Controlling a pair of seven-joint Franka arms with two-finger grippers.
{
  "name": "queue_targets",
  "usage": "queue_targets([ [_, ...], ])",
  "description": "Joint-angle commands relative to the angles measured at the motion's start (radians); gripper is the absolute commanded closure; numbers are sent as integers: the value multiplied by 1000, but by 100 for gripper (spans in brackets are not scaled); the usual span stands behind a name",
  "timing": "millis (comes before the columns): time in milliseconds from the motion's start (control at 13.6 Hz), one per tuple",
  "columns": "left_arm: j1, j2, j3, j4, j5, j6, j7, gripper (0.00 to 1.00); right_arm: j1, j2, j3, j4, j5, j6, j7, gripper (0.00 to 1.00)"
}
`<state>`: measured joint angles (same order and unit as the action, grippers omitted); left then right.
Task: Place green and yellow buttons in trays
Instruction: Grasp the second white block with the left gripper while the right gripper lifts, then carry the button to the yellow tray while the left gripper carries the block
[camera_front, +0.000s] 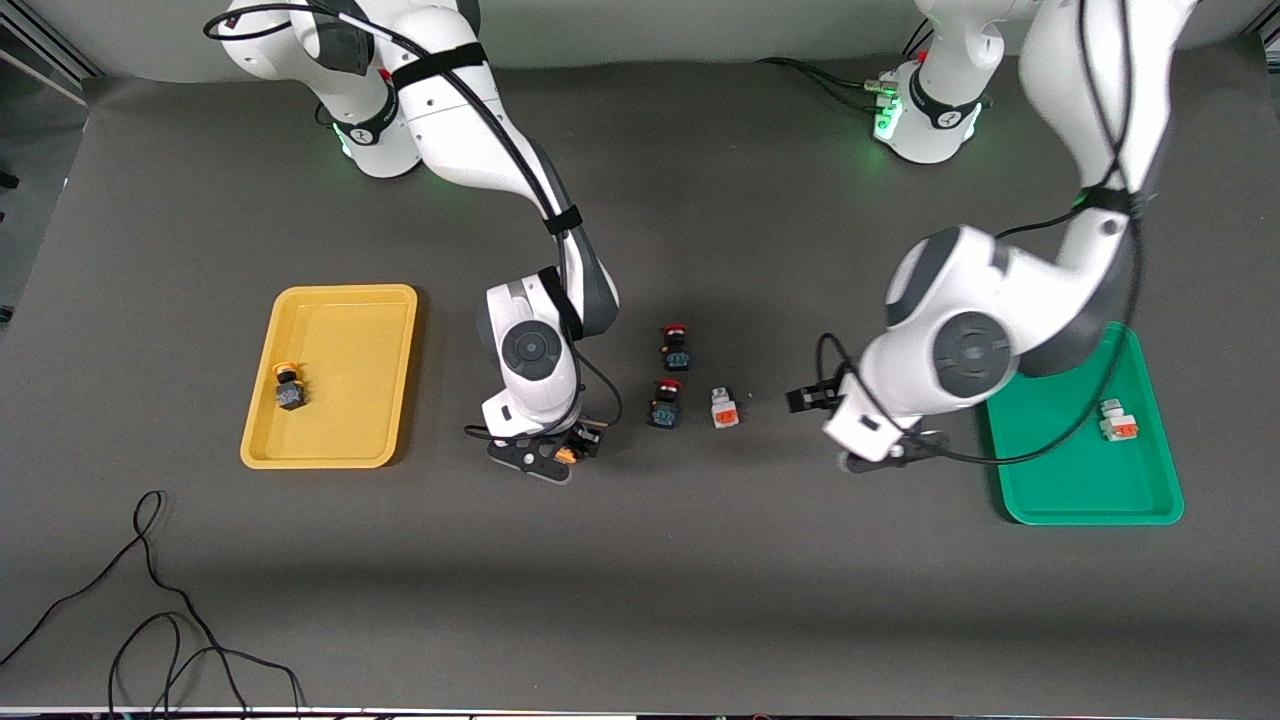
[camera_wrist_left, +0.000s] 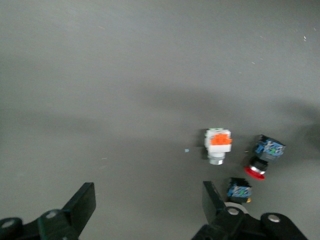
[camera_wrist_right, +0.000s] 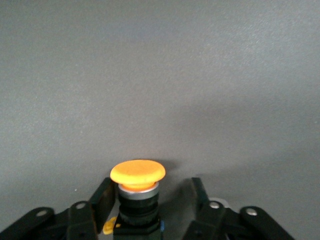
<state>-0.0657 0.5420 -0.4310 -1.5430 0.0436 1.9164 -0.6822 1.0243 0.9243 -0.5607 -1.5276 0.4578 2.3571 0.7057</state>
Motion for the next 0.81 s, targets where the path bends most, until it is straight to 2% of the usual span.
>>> queue_targets([
  [0, -55, 79, 21, 15, 7, 79, -39, 2, -3, -1, 4, 0, 12, 18, -27, 60],
  [221, -86, 143, 21, 9, 7, 177, -55, 2, -18, -36, -4, -38, 13, 10, -142, 77],
  [369, -117, 177, 23, 7, 10, 236, -120, 2, -29, -94, -11, -60, 13, -22, -210, 78],
  [516, -147, 208, 32, 7, 42, 266, -169, 2, -32, -166, -54, -51, 7, -149, -253, 78],
  [738, -181, 257, 37, 7, 99, 305, -258, 2, -24, -310, -87, -49, -8, -310, -307, 78],
])
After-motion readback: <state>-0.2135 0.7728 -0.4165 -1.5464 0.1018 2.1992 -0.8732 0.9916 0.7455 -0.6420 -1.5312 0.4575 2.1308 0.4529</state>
